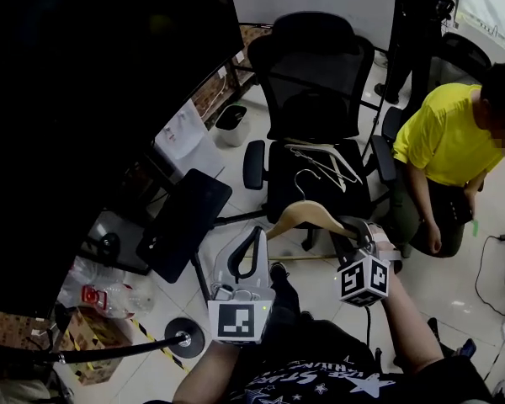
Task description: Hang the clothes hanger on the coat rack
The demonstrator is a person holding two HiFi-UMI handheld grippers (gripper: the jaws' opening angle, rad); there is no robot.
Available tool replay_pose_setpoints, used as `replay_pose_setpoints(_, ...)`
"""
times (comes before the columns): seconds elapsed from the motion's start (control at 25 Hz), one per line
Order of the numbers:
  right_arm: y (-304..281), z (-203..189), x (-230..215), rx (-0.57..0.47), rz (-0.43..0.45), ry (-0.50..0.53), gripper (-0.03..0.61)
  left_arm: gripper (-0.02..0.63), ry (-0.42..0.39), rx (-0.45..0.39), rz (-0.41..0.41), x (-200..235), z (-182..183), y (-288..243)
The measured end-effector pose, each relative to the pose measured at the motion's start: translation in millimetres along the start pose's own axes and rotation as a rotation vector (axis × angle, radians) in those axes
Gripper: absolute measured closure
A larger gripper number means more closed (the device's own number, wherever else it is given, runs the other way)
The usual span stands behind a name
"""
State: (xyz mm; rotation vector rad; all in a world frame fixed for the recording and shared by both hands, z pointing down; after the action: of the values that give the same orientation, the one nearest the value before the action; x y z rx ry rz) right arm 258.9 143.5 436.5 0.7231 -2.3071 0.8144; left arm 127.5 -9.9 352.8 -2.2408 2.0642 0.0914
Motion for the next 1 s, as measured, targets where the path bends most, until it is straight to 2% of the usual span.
replay_pose_setpoints(0.44, 24, 33, 14, -0.098, 0.019, 0.007, 0.508, 0.609, 0.013, -0.037, 0.073, -14, 18, 44)
replay_pose_setpoints(0.6, 30, 54, 21, -0.165, 0.064, 0.037, 0.508, 0.609, 0.005, -0.060, 0.121, -14, 26, 61)
replay_pose_setpoints(0.8, 24, 107, 54, -0.299, 0.151, 0.074, 0.508, 0.609, -0.018, -0.061, 0.258, 9, 32, 113)
replay_pose_setpoints(1.0, 39, 163, 116, -0.414, 0.248, 0.096, 0.508, 0.609, -0.051, -0.051, 0.410, 34, 33, 189)
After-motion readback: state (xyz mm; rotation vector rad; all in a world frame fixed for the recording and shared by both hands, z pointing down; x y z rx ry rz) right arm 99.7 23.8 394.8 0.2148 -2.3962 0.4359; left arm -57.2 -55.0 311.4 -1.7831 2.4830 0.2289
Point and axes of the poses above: the fingertips, and each gripper's own axes: y backward along the fingers, x to its left, z out of its top, the point moved 8 cm from there along y, backward along the fingers, and after that the axes turned 10 degrees about -z, right-handed, at the moved point
